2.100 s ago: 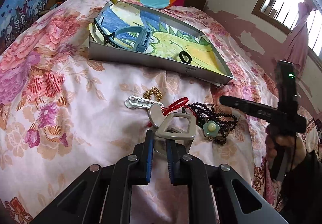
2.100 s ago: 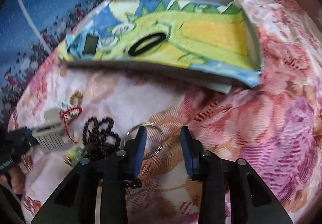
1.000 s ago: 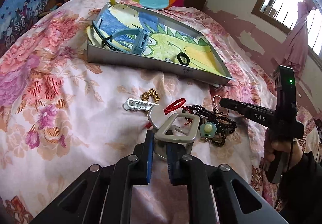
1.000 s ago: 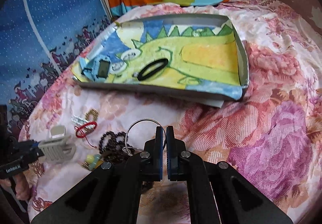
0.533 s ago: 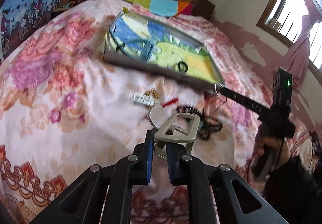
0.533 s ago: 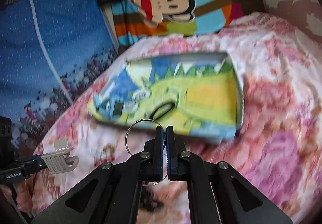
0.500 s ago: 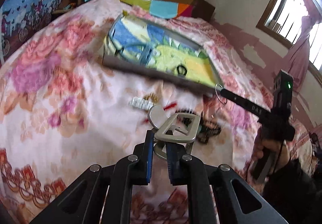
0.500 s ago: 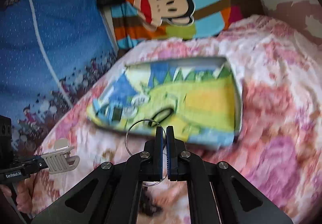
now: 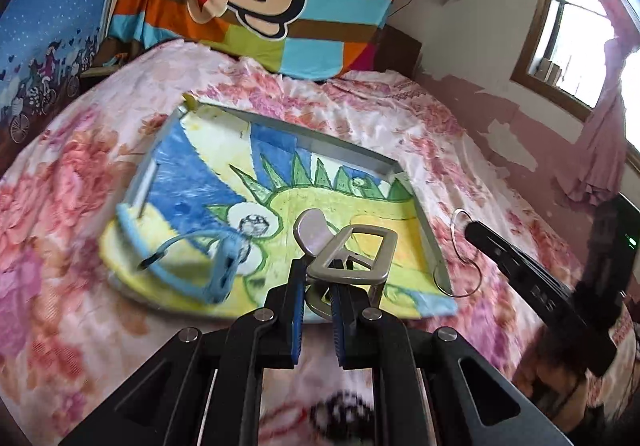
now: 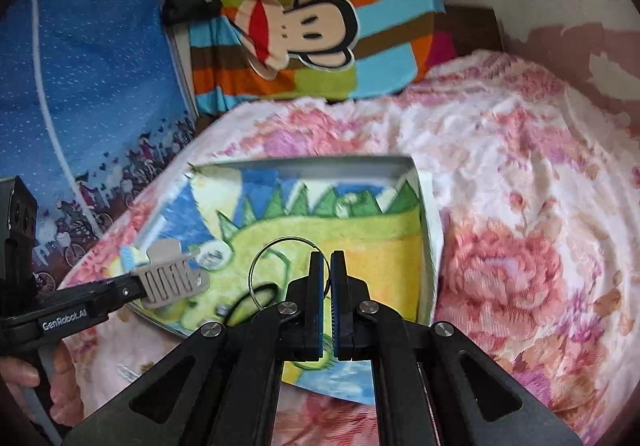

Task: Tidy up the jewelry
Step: 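Carry the claw clip and key ring over the tray with both tools, then open both tools to release the clip and key ring into the tray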

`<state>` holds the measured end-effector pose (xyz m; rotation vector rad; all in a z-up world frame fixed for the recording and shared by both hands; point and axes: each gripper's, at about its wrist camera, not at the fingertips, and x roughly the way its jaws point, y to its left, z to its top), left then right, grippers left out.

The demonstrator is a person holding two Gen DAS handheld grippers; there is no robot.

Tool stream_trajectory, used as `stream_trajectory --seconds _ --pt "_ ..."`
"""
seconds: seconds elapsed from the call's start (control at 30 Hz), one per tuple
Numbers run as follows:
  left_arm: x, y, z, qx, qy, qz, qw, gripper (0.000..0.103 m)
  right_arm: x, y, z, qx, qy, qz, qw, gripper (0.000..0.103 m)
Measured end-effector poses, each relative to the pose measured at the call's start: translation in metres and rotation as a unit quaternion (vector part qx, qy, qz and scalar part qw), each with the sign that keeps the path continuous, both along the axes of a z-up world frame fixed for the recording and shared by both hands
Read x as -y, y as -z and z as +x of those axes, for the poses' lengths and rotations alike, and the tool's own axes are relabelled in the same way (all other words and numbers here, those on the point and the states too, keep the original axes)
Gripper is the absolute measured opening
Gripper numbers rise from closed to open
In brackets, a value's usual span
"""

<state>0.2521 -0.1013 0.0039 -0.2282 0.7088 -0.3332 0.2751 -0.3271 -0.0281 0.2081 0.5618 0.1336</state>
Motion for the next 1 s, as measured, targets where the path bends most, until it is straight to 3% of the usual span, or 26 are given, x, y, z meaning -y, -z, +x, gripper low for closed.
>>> stream_trajectory --seconds 0.23,0.53,0.6,0.7,0.73,0.8,0.87,0.9,0.93,1.0 --pt "0.025 0.027 0.032 -0.033 -0.007 0.028 0.999 0.011 0.013 0.04 0.012 -0.064 0.011 0.007 0.998 0.003" --pt "0.033 0.046 0.041 -0.06 -0.011 0.043 0.9972 0.012 0.015 0.046 0.013 -0.08 0.015 -0.001 0.997 0.004" --pt "0.034 0.045 0.04 -0.059 -0.011 0.049 0.997 0.012 0.016 0.045 0.013 -0.083 0.019 -0.004 0.996 0.007" --pt "0.036 0.045 0.039 -0.064 -0.01 0.056 0.9963 0.013 0.02 0.042 0.009 -0.081 0.023 -0.005 0.996 0.026" --pt "0.037 0.044 0.039 -0.068 -0.009 0.057 0.996 0.019 0.021 0.04 0.006 -0.076 0.025 -0.004 0.997 0.034" --pt "0.036 0.043 0.037 -0.069 -0.011 0.053 0.9961 0.03 0.022 0.036 0.001 -0.068 0.028 -0.005 0.997 0.036" --pt "0.034 0.041 0.033 -0.063 -0.019 0.046 0.9968 0.05 0.023 0.03 -0.004 -0.058 0.03 -0.013 0.998 0.037" --pt "0.031 0.039 0.03 -0.057 -0.025 0.04 0.9973 0.066 0.023 0.027 -0.008 -0.053 0.033 -0.018 0.998 0.037" --pt "0.029 0.037 0.027 -0.051 -0.03 0.032 0.9977 0.072 0.024 0.022 -0.013 -0.045 0.038 -0.021 0.998 0.043" --pt "0.025 0.031 0.021 -0.041 -0.035 0.02 0.9983 0.073 0.025 0.012 -0.023 -0.021 0.042 -0.021 0.999 0.054"
